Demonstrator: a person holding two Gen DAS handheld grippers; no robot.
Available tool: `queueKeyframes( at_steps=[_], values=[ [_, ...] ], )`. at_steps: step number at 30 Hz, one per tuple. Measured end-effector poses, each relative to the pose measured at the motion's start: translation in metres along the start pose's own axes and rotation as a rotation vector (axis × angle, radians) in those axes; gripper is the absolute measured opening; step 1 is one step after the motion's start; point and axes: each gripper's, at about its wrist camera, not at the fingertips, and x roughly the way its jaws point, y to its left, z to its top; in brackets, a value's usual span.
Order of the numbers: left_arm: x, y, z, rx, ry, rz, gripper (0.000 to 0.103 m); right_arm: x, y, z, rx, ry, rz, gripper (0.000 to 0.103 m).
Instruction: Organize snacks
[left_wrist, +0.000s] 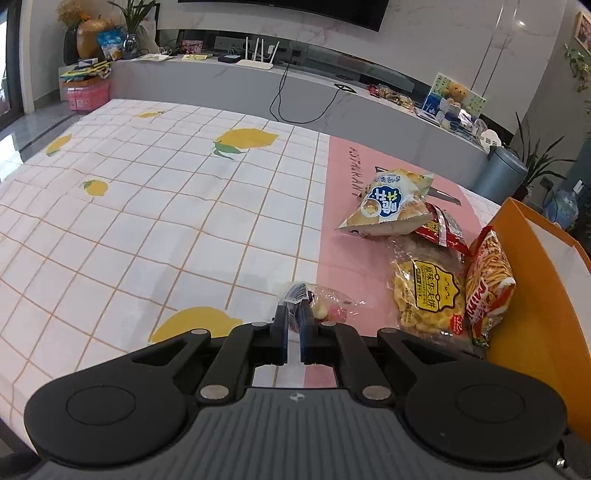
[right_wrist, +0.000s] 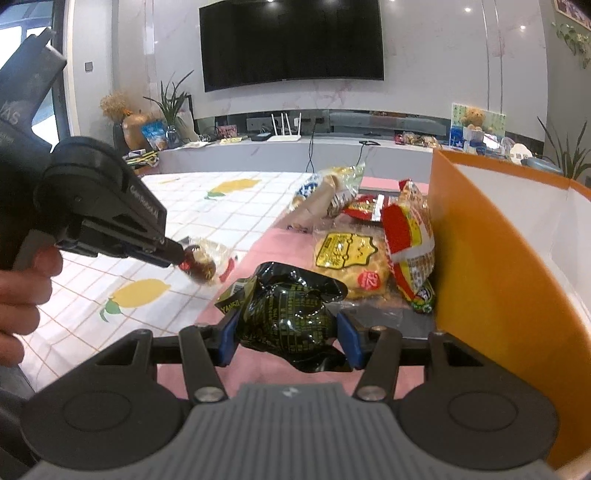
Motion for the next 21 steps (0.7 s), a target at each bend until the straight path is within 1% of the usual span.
queueKeyframes(
  at_steps=[3,5,7,11,14,18,21],
  values=[
    [-0.01,-0.002,-0.004,0.015,-0.045,0.042,0.004,-0.005,0.001,0.003,0.002,-0.014,0.01,0.054],
    [-0.017,-0.001,-0.005,0.015,-0.05,0.03,0.004,-0.009,0.002,0.005,0.001,-0.027,0.015,0.054],
    [-0.023,0.003,-0.006,-0.003,-0.039,0.002,0.004,-0.012,0.002,0.006,0.003,-0.036,0.02,0.054],
    [-0.028,0.007,-0.009,-0.009,0.01,-0.032,0.004,-0.017,0.002,0.007,0.004,-0.047,0.024,0.054],
    [-0.028,0.008,-0.015,0.021,0.064,-0.028,0.004,-0.017,0.002,0.007,0.0,-0.049,0.025,0.054],
    [-0.023,0.019,-0.018,-0.001,0.112,-0.033,0.004,-0.018,0.001,0.007,0.003,-0.05,0.025,0.054],
    [-0.019,0.023,-0.019,-0.006,0.132,-0.007,0.004,-0.019,0.001,0.008,0.002,-0.055,0.024,0.054]
  ],
)
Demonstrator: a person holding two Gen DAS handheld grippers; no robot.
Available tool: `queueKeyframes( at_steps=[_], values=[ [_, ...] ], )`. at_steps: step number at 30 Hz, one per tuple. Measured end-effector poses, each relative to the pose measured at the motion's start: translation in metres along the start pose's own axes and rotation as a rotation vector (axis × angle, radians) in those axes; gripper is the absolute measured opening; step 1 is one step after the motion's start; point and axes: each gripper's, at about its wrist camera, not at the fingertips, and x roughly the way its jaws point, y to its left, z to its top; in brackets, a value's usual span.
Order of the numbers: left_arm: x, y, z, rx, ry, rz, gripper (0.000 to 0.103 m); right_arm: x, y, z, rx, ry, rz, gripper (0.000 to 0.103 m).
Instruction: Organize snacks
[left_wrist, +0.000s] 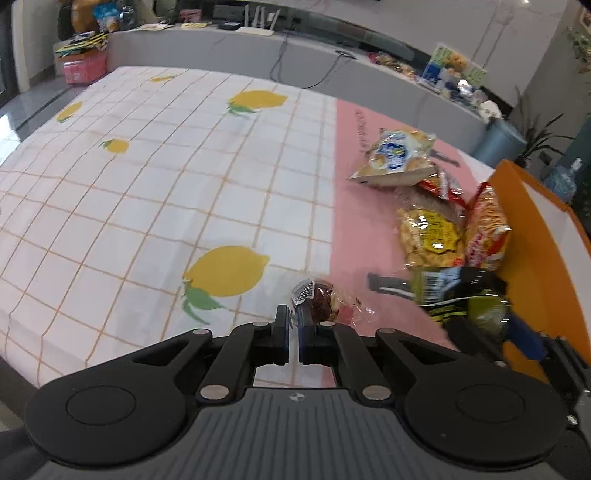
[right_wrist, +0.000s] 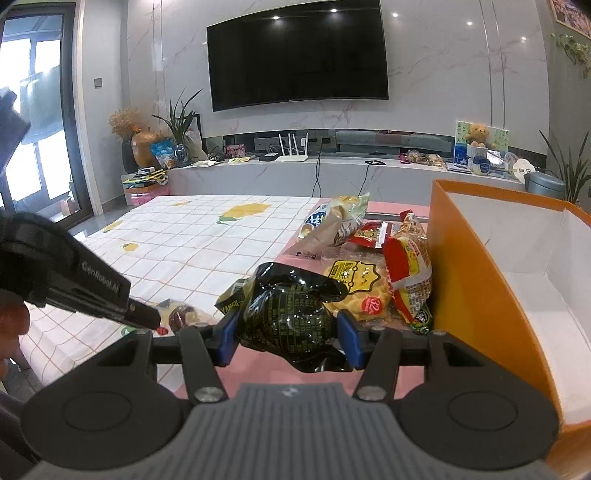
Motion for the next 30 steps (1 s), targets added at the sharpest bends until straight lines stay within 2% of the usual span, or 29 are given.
queueKeyframes(
  at_steps=[5,9,10,11,13,16,19,25,30],
  values=[
    [0.01,0.001,0.0,0.01,0.048,-0.024,0.006,0.0,0.001,-0.001,-0.001,0.003,0.003,0.054],
    [0.013,-0.004,-0.004,0.044,0.078,-0.025,0.018,0.002,0.001,-0.002,-0.004,0.016,0.001,0.054],
    [0.012,-0.006,-0.004,0.057,0.081,-0.018,0.034,0.003,0.001,-0.002,-0.004,0.018,0.0,0.054],
    [0.011,-0.006,-0.004,0.066,0.09,-0.012,0.062,0.004,0.001,-0.002,-0.003,0.021,-0.001,0.054],
    [0.01,-0.01,-0.004,0.102,0.118,-0.001,0.088,0.004,0.0,-0.002,-0.001,0.023,-0.003,0.054],
    [0.001,-0.015,-0.005,0.18,0.081,0.025,0.087,0.005,0.0,-0.003,0.002,0.024,-0.007,0.054],
    [-0.012,-0.017,-0.005,0.241,0.01,0.061,0.087,0.005,0.0,-0.003,0.007,0.023,-0.014,0.054],
    [-0.035,-0.011,0.006,0.257,-0.168,0.059,0.089,0.007,0.001,-0.005,0.008,0.036,-0.013,0.054],
    [-0.021,-0.012,0.017,0.273,-0.181,0.021,0.089,0.01,-0.001,-0.006,0.014,0.053,-0.014,0.054]
  ],
)
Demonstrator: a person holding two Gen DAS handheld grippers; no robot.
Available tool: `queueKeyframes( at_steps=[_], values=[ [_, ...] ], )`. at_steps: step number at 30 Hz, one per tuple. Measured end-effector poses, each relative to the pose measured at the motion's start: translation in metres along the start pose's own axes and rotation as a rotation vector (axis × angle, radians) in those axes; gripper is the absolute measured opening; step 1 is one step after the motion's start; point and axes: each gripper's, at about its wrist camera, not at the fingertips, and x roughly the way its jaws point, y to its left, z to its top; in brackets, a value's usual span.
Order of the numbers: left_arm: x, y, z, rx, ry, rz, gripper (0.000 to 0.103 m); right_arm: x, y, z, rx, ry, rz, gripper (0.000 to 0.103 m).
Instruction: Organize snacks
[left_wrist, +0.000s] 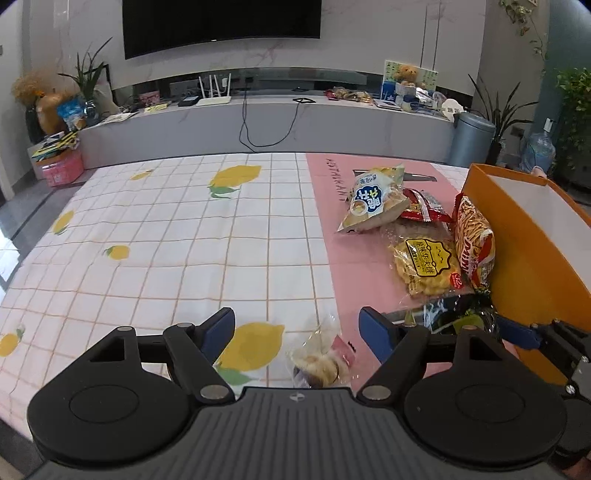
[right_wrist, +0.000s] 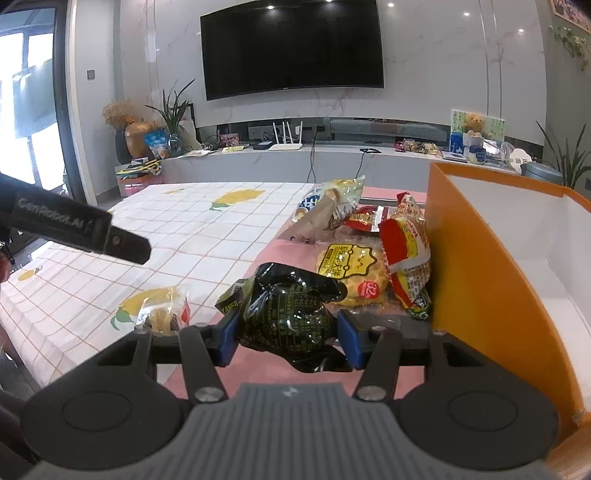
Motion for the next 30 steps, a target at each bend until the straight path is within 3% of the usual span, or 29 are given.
queueKeyframes(
  at_steps=[6,9,14,17,21,24,30],
  values=[
    [0.023,-0.004,0.0,0.021,0.042,0.043,0.09,0.002,-0.002,-0.001,0.015,0.01,-0.001,0.054],
    [0.028,-0.008,-0.004,0.071,0.052,0.025,0.09,0.003,-0.004,-0.001,0.02,0.014,-0.001,0.054],
    [0.043,-0.016,-0.015,0.12,0.149,0.028,0.09,0.004,-0.004,-0.001,0.017,0.022,0.003,0.054],
    [0.052,-0.012,-0.017,0.036,0.209,-0.011,0.091,0.004,-0.004,-0.001,0.019,0.024,0.002,0.054],
    [0.069,0.009,-0.02,-0.175,0.295,-0.063,0.089,0.005,-0.005,-0.002,0.022,0.031,-0.01,0.054],
    [0.064,0.015,-0.02,-0.223,0.276,-0.081,0.053,0.005,-0.006,-0.001,0.027,0.028,-0.013,0.054],
    [0.057,0.015,-0.02,-0.243,0.295,-0.085,0.045,0.0,-0.005,0.002,0.032,0.006,-0.006,0.054]
  ],
)
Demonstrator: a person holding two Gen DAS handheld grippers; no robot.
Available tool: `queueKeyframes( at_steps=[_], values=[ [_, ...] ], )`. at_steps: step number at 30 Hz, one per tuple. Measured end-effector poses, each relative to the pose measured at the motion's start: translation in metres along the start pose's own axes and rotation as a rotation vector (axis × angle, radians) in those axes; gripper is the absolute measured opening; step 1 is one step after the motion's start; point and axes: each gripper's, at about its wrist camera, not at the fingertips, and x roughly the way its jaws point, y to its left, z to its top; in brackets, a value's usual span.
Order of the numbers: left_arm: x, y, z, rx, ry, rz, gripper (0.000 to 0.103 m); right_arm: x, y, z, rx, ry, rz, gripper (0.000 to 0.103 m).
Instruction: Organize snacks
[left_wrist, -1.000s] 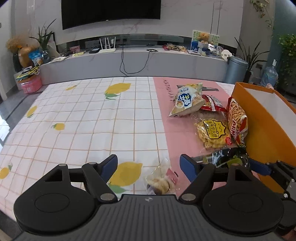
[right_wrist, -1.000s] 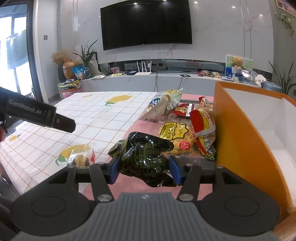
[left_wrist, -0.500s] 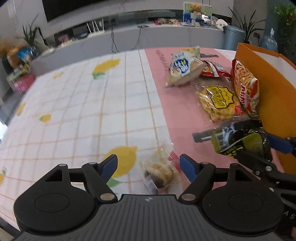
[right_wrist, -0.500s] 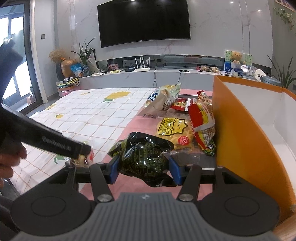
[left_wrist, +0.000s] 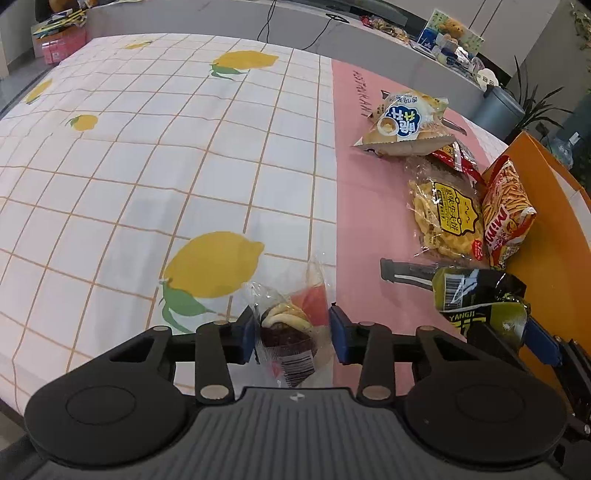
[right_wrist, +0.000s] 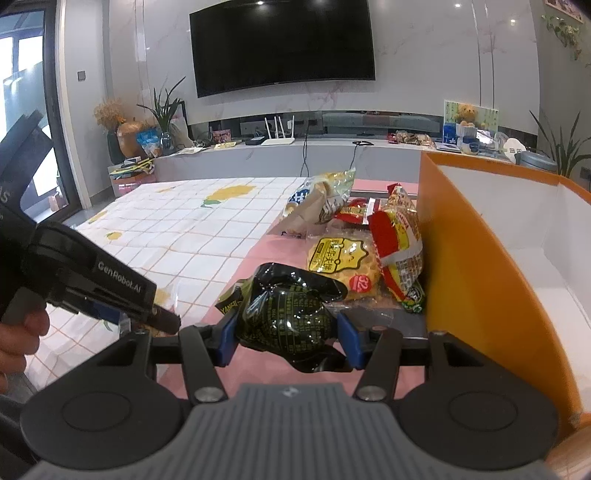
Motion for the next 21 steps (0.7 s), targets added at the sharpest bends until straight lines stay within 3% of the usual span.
queueKeyframes(
  at_steps=[4,7,10,13,16,19,21],
  values=[
    [-0.019,0.0,0.005,-0.026,-0.053,-0.04,0.045,-0.023,-0.006,0.015,0.05,-0.034,0.035,0.054],
    [-0.038,-0.008,0.011,-0.011,-0.109,-0.083,0.045,-0.072,-0.019,0.038,0.082,-0.154,0.053,0.054],
    [-0.057,-0.02,0.016,-0.004,-0.173,-0.132,0.045,-0.119,-0.041,0.059,0.085,-0.257,0.023,0.054],
    [-0.075,-0.036,0.019,0.027,-0.216,-0.188,0.045,-0.151,-0.064,0.074,0.036,-0.296,-0.066,0.054],
    [-0.09,-0.053,0.017,0.062,-0.252,-0.23,0.045,-0.159,-0.092,0.073,0.028,-0.284,-0.144,0.054],
    [-0.1,-0.073,0.017,0.102,-0.278,-0.276,0.045,-0.147,-0.125,0.064,0.1,-0.241,-0.179,0.054],
    [-0.105,-0.085,0.016,0.114,-0.286,-0.327,0.045,-0.133,-0.143,0.057,0.146,-0.166,-0.214,0.054]
  ],
)
